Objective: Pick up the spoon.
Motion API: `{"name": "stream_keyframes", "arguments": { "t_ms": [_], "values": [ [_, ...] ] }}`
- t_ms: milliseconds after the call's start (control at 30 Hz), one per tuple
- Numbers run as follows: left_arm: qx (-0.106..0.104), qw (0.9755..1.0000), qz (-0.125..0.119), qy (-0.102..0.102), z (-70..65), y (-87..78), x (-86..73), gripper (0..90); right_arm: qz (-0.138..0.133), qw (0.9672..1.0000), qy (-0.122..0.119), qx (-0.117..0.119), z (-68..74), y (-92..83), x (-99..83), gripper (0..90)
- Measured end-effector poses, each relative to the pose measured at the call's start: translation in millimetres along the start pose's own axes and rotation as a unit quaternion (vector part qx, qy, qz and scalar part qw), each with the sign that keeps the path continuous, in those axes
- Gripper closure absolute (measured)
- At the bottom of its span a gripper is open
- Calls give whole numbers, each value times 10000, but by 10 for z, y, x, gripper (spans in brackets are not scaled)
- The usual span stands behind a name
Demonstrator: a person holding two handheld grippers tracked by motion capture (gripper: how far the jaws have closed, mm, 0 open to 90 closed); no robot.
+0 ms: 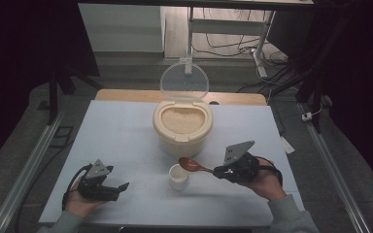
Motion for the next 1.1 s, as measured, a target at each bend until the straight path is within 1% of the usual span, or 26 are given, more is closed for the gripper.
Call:
{"name": "stream_keyframes", "arguments": {
  "t_ms": [33, 67, 100, 133, 200, 267, 367, 600, 633, 700, 800, 900, 967, 1100],
  "values": [
    [1, 10000, 0, 4, -1, 0, 1, 136, 0, 10000, 0, 0, 0, 0, 0, 798],
    [1, 10000, -4, 11, -1, -2, 2, 136, -18, 10000, -76, 30, 20, 28, 50, 798],
    [1, 10000, -4, 11, -1, -2, 2, 136, -18, 10000, -76, 30, 20, 28, 50, 798],
    [0, 10000, -7, 9, -1, -3, 3, 136, -55, 9999, -99, 60, 48, 59, 96, 799],
    [-3, 10000, -3, 8, 0, -2, 4, 136, -67, 9998, -164, 98, 73, 88, 140, 799],
    [-6, 10000, -1, 10, 0, -1, 4, 136, -67, 9998, -179, 111, 88, 104, 162, 798],
    [-10, 10000, -2, 8, -2, -3, 5, 136, -46, 9994, -307, 141, 136, 165, 241, 798],
    [-22, 10000, -22, 7, -9, -10, 25, 136, -121, 9990, -401, 137, 161, 237, 329, 798],
    [-28, 10000, -36, 5, -14, -17, 33, 136, -66, 9990, -428, 135, 164, 240, 328, 798],
    [-54, 10000, -78, 16, -28, -39, 61, 135, -67, 9989, -451, 119, 177, 260, 330, 798],
    [-130, 9997, -200, -2, -48, -88, 133, 135, -116, 9988, -464, 115, 192, 267, 333, 798],
    [-242, 9991, -355, -7, -77, -154, 242, 137, -119, 9987, -487, 115, 190, 259, 334, 798],
    [-264, 9987, -425, 71, -107, -197, 327, 137, -113, 9986, -499, 109, 187, 255, 336, 798],
    [-348, 9979, -478, 250, -188, -259, 523, 138, -97, 9985, -525, 112, 177, 260, 344, 798]
  ]
}}
Point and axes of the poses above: each handheld gripper's, and its own axes: y roughly forward along the jaws, x roughly out of its top, z roughly to its left, the point moved 7 cm from there along y, roughly forward along the jaws, and after that the axes turned 7 degrees about y, right-handed, at the moved point
